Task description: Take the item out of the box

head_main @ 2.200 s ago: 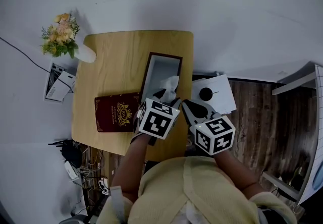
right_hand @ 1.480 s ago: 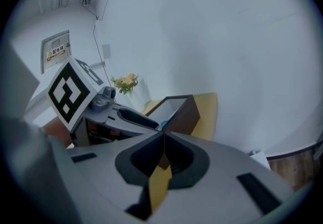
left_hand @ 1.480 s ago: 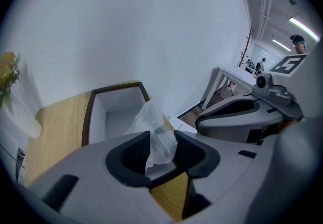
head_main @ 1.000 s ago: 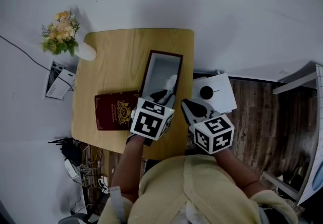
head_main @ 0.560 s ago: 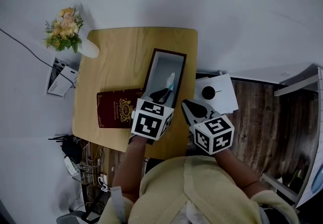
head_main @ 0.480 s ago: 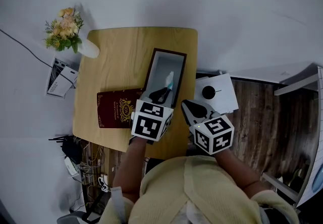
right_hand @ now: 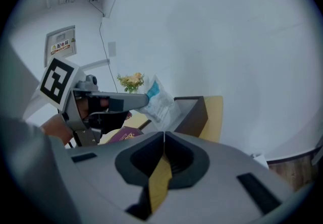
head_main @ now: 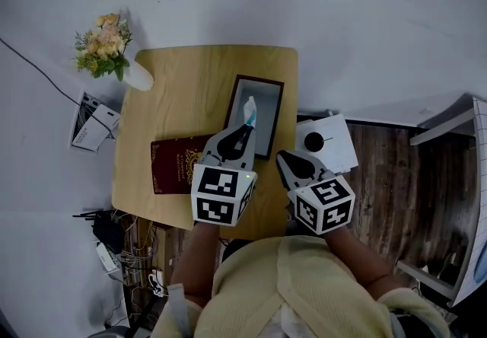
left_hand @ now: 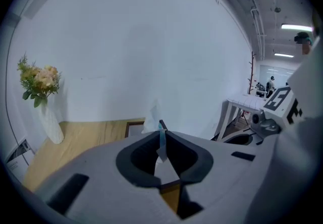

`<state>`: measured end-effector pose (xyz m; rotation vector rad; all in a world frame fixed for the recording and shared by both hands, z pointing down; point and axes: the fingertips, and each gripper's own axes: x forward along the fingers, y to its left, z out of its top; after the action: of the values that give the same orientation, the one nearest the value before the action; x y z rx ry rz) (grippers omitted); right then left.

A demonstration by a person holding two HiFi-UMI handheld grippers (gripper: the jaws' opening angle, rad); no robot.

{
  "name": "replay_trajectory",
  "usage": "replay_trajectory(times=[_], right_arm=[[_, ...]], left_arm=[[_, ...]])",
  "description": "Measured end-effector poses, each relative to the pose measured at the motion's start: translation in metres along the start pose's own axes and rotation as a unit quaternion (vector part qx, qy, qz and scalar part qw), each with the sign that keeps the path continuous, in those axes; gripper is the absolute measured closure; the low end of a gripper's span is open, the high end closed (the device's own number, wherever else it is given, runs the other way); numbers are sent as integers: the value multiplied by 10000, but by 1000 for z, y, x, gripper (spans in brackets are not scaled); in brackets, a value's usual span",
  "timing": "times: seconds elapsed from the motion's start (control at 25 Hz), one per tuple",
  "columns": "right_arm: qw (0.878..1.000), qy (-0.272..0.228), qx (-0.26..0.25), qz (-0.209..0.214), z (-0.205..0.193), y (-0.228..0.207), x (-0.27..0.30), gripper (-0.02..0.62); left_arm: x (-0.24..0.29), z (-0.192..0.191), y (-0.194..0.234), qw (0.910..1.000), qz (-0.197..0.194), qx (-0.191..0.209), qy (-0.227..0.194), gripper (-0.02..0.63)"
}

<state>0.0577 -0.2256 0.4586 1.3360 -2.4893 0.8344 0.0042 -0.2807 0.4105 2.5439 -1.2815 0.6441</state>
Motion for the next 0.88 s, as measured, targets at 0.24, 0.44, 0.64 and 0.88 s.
replay_trajectory(times=[0.24,0.44,0.64,0.88], right_arm=[[9997,-172,-95,-142,4,15,-6,565],[9994,-236,-113,-232,1,29,-10,565],[9988,-326,-174,-314,-1,42,-17,565],[9981,-401,-206,-421,-7,54,-29,565]], left_arm=[[-30,15,-2,9983,-183,-164,-528,560],[-54,12,-7,9973,-296,-127,-663,560],[-77,4,-9,9958,-365,-221,-816,560],[-98,-6,-19,9947,-511,-247,-863,560]])
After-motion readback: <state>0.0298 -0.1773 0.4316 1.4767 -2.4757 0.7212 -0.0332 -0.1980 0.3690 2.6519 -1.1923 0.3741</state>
